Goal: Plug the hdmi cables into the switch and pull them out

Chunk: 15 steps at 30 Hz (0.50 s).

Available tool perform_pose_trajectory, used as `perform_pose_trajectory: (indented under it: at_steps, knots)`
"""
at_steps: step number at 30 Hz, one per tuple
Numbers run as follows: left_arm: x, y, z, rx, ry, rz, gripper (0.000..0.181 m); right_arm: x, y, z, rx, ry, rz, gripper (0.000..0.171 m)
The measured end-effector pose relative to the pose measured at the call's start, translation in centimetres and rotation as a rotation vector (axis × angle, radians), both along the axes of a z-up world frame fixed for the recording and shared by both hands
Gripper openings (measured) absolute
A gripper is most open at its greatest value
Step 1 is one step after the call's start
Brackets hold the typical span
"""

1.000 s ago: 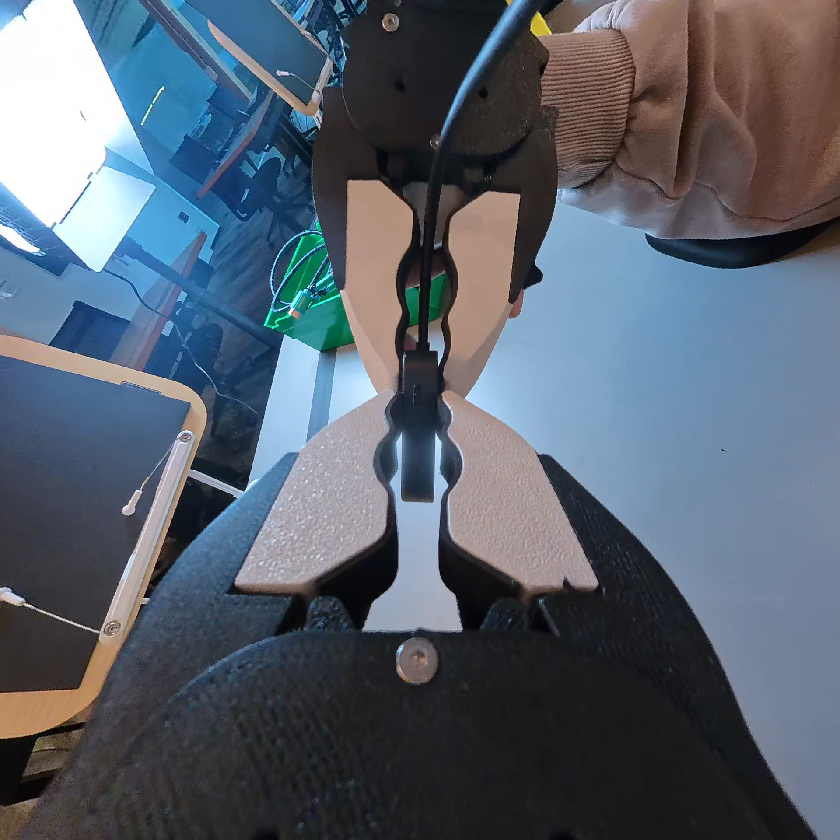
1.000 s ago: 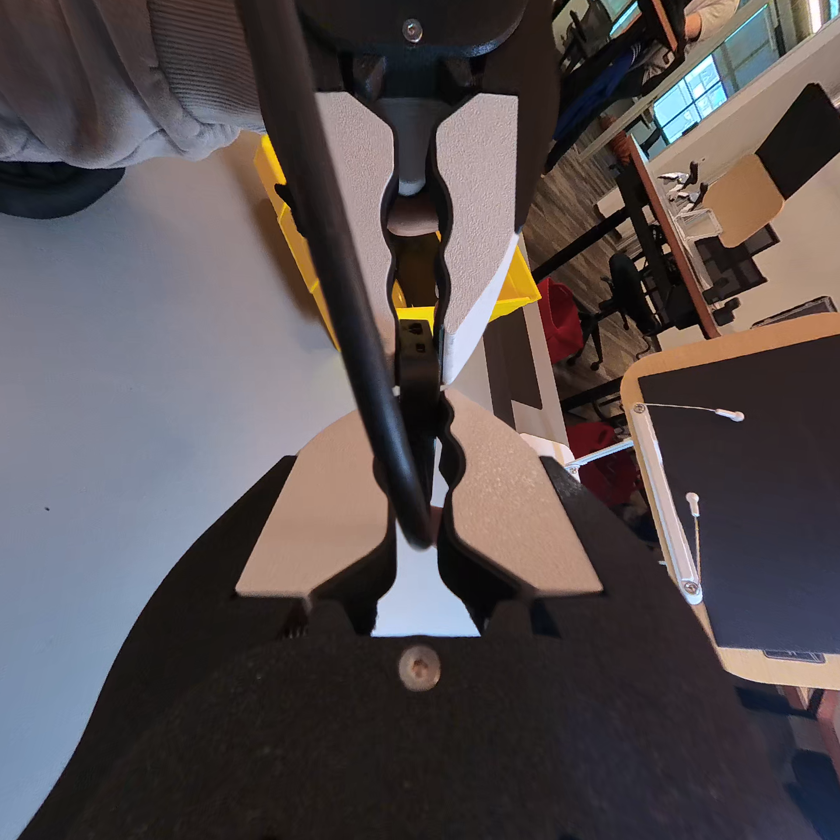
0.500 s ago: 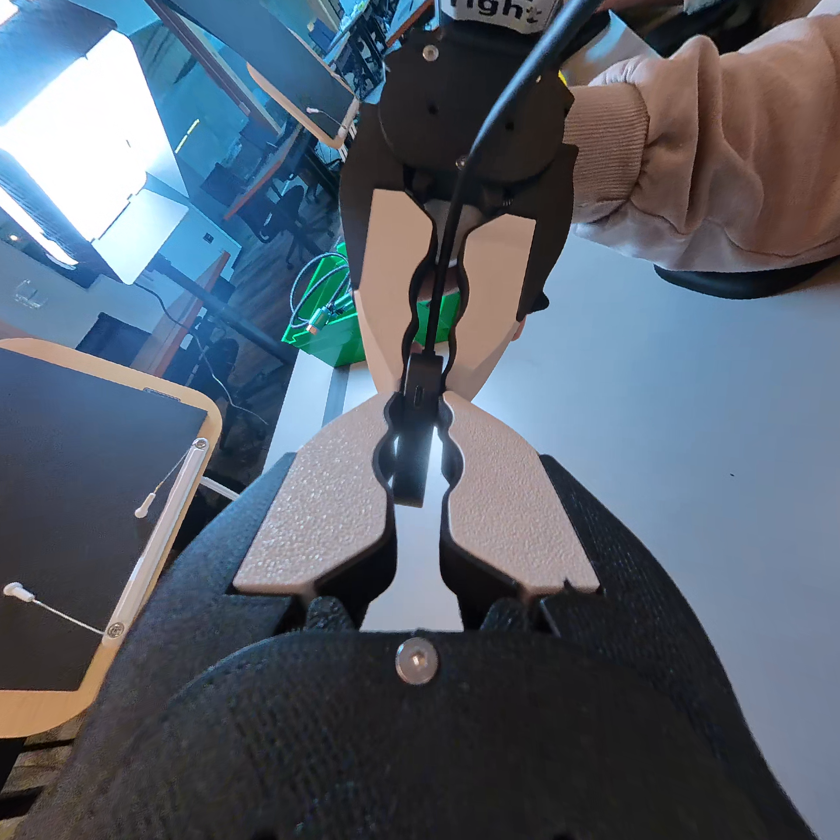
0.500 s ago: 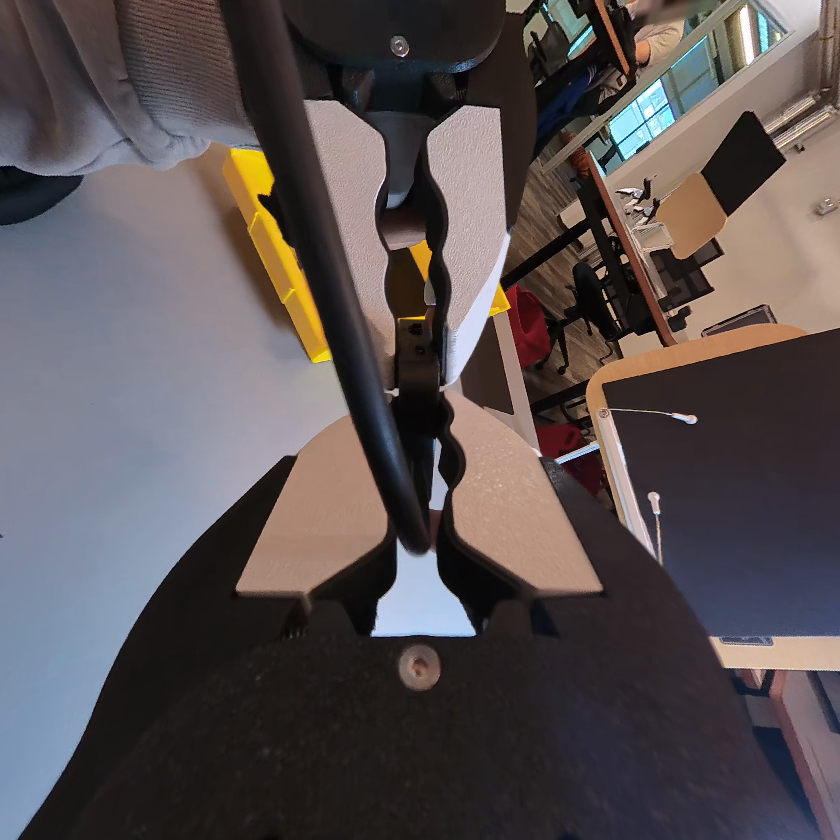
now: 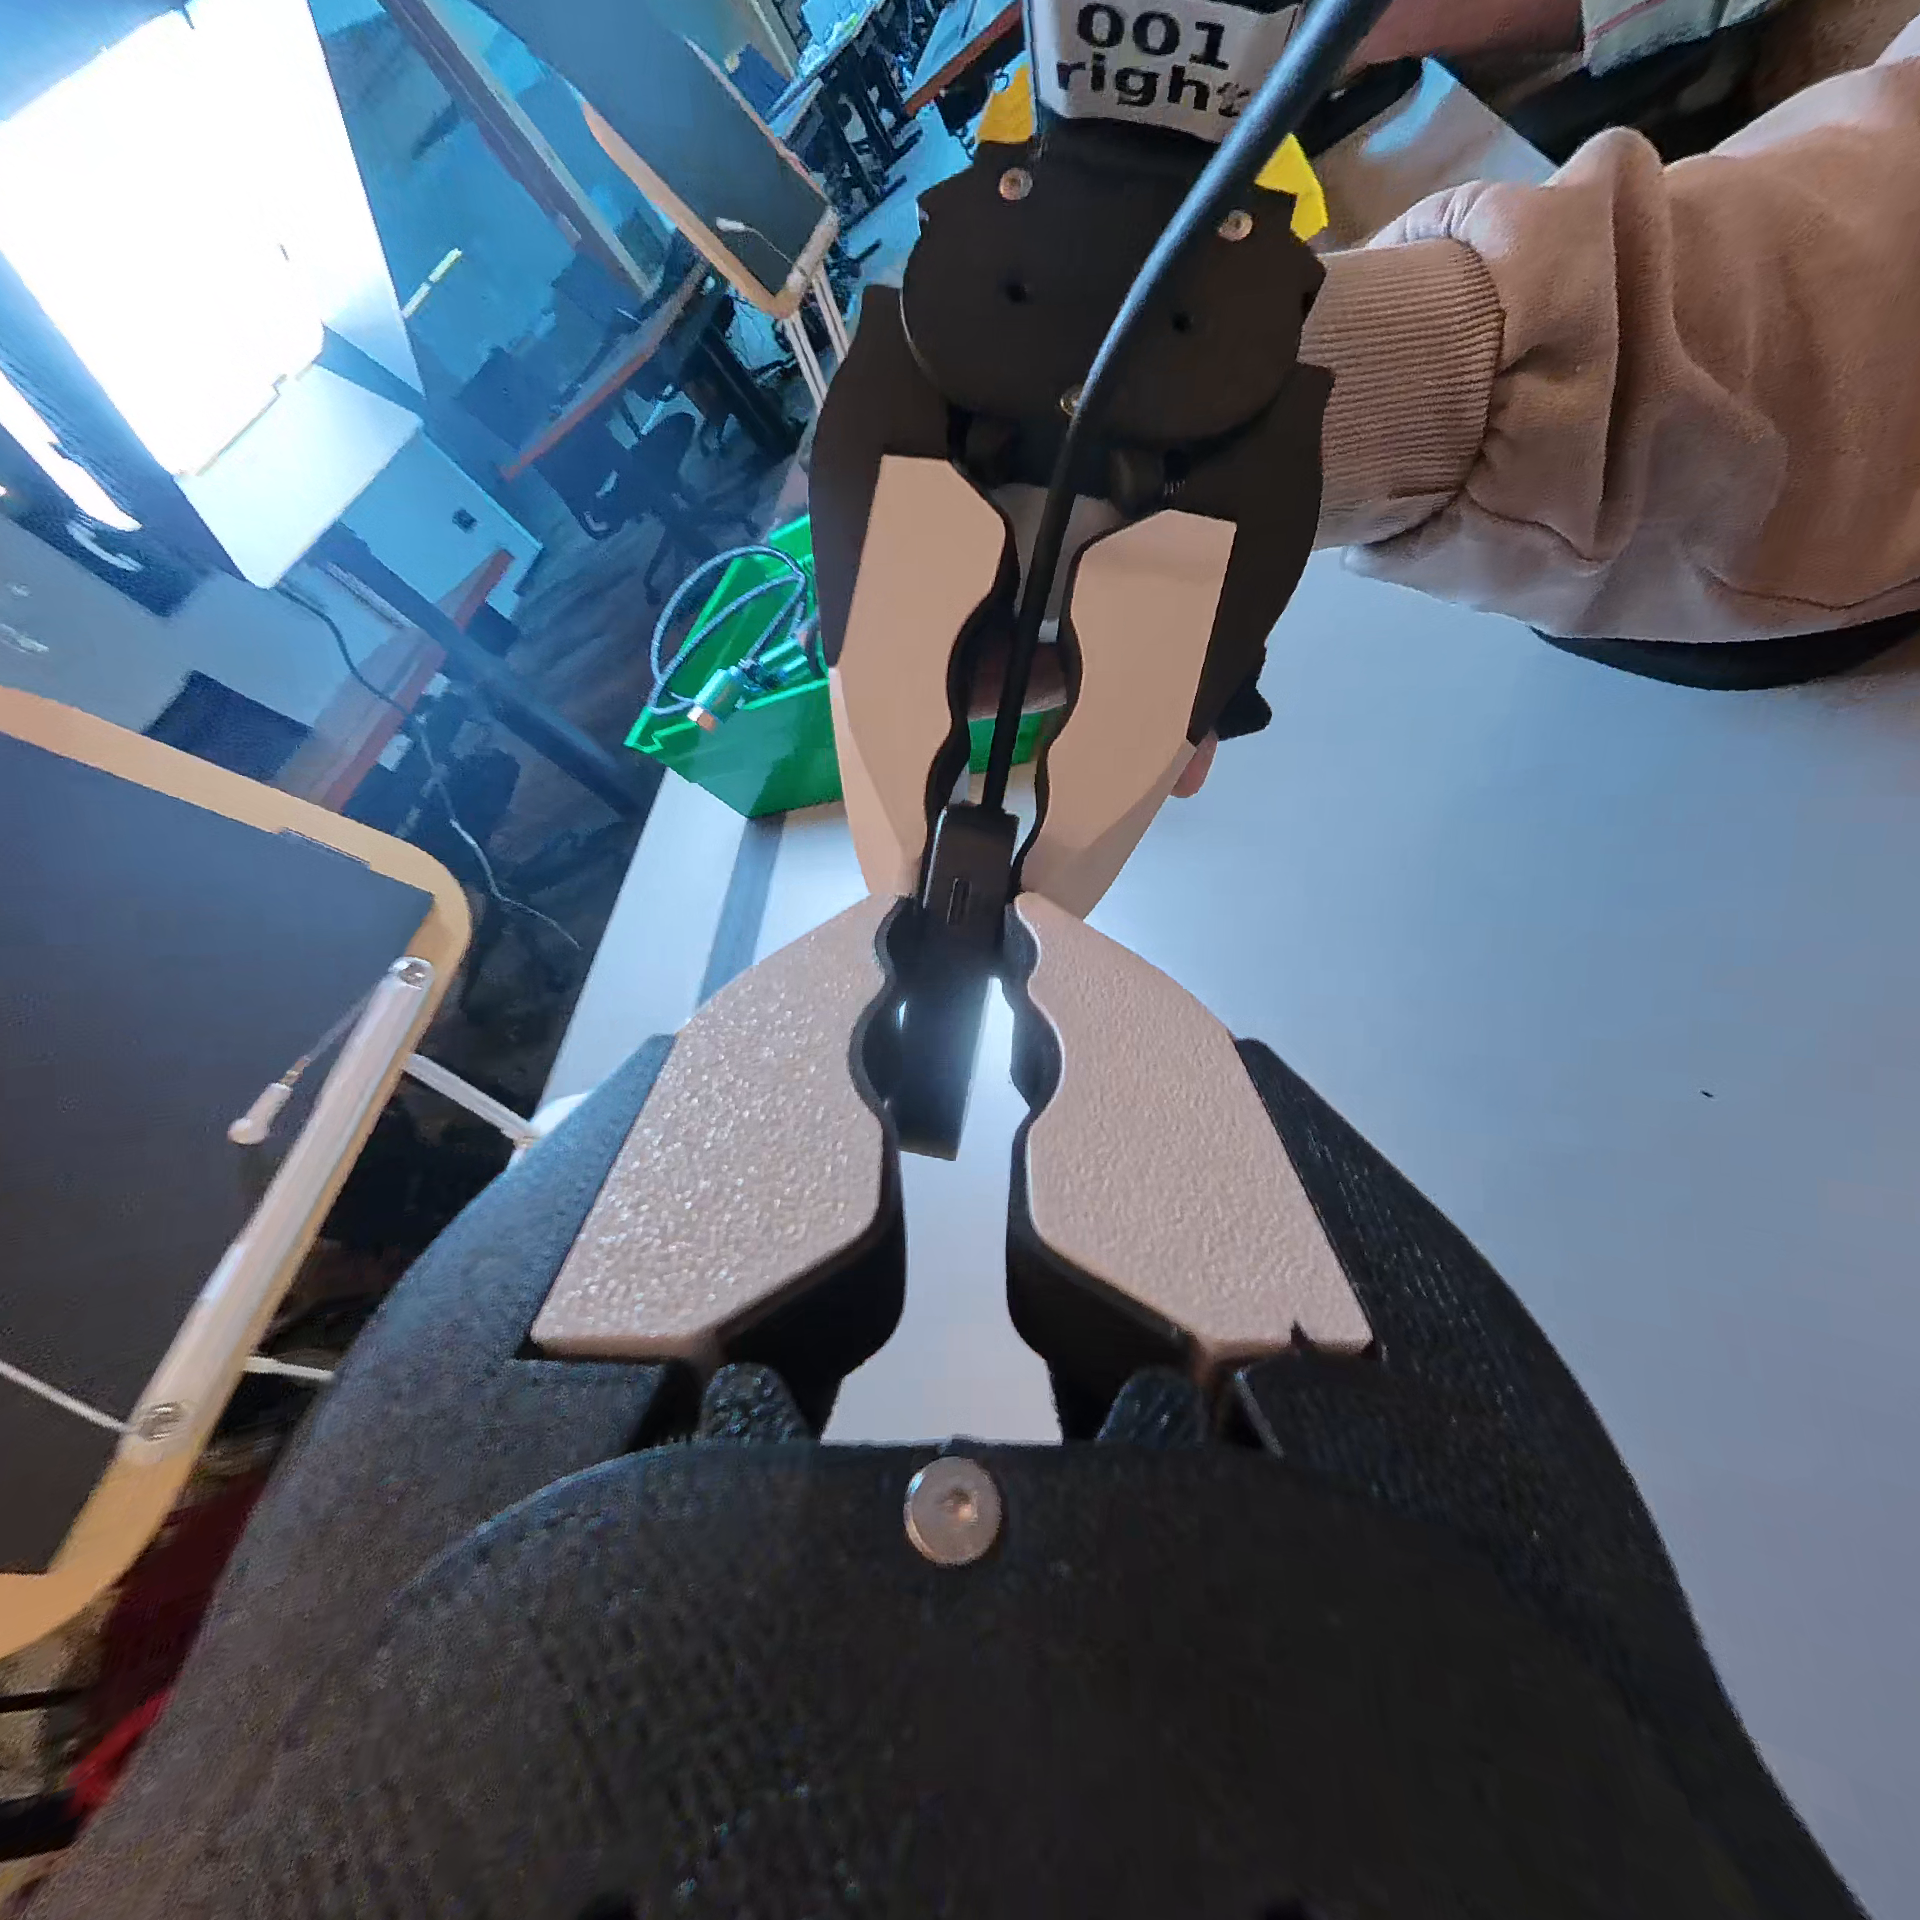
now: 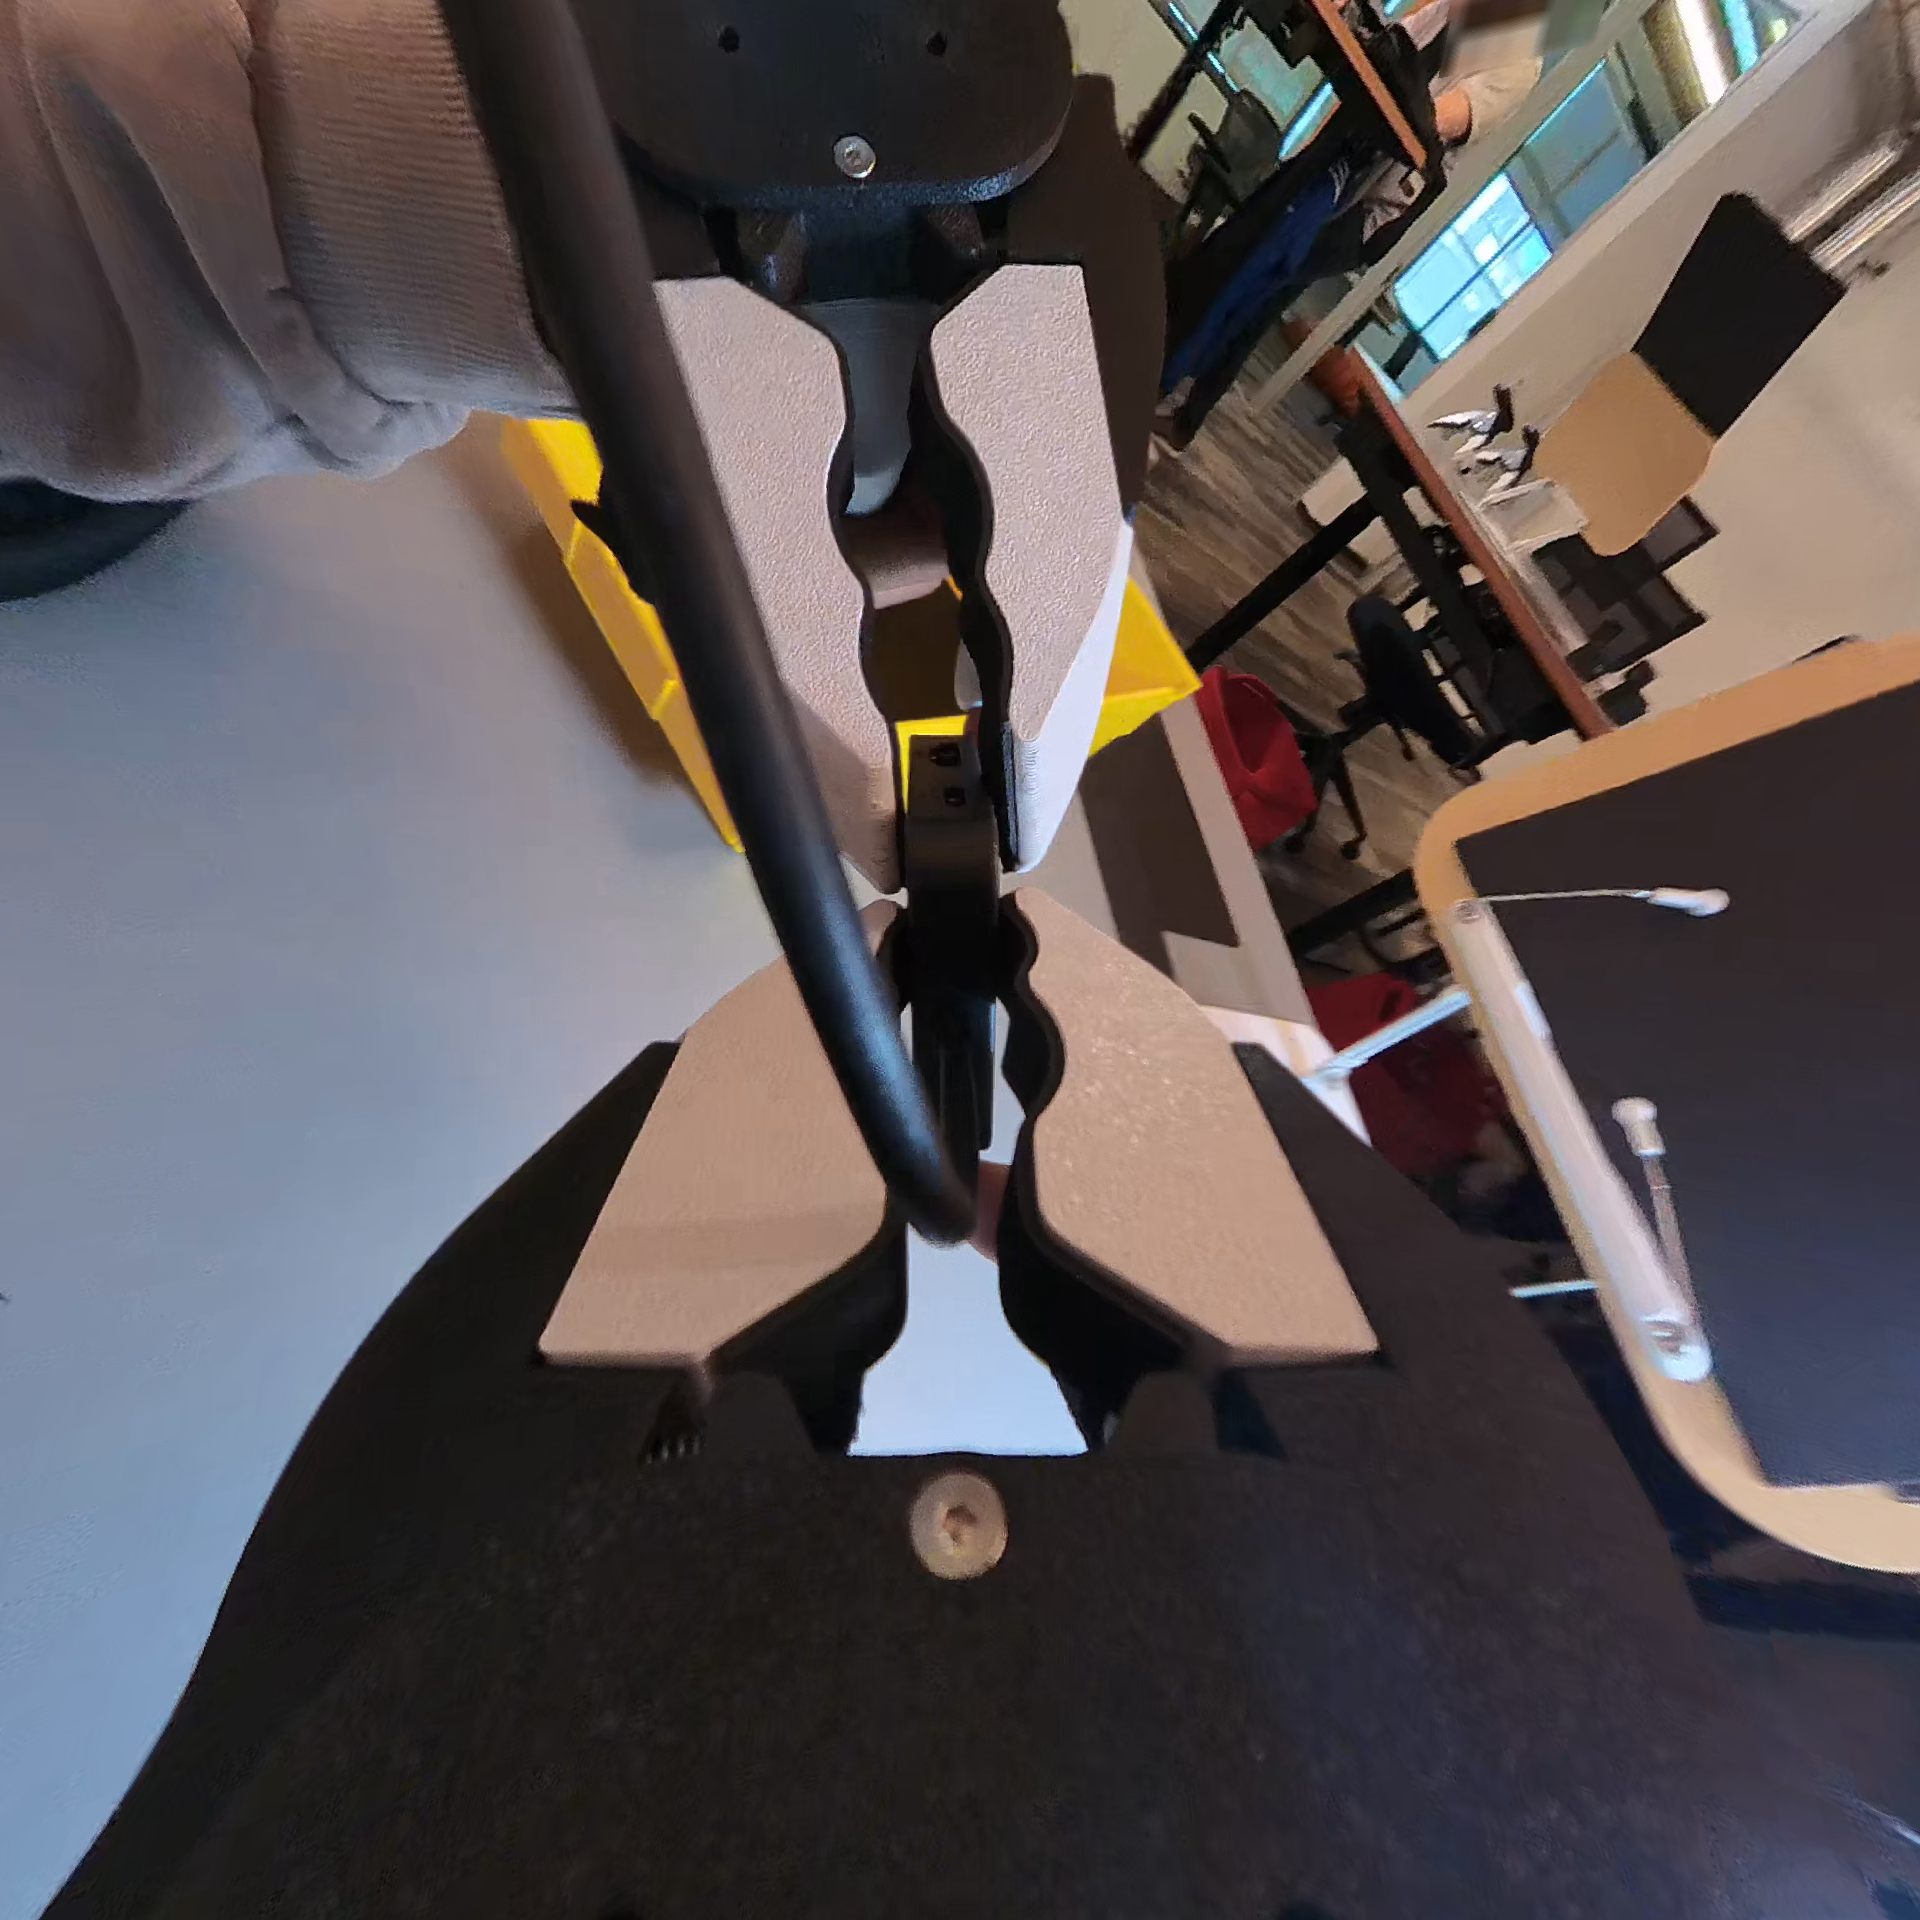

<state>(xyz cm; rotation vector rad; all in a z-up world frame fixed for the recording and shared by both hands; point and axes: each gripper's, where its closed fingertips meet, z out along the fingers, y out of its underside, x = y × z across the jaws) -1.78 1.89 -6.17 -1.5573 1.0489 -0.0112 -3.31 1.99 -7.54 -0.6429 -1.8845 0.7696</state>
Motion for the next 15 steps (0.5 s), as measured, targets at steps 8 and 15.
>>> perform_pose_trajectory:
  at_steps: [8,15]
  knots:
    - [0.2,-2.6,3.7,0.08,0.122,0.03,0.015,1.2,-2.0,4.2,0.102,0.103,0.001,0.015]
    - [-7.1,-8.3,12.7,0.357,-0.1,0.227,0.012,5.3,1.1,10.6,0.068,0.3,-0.111,0.014]
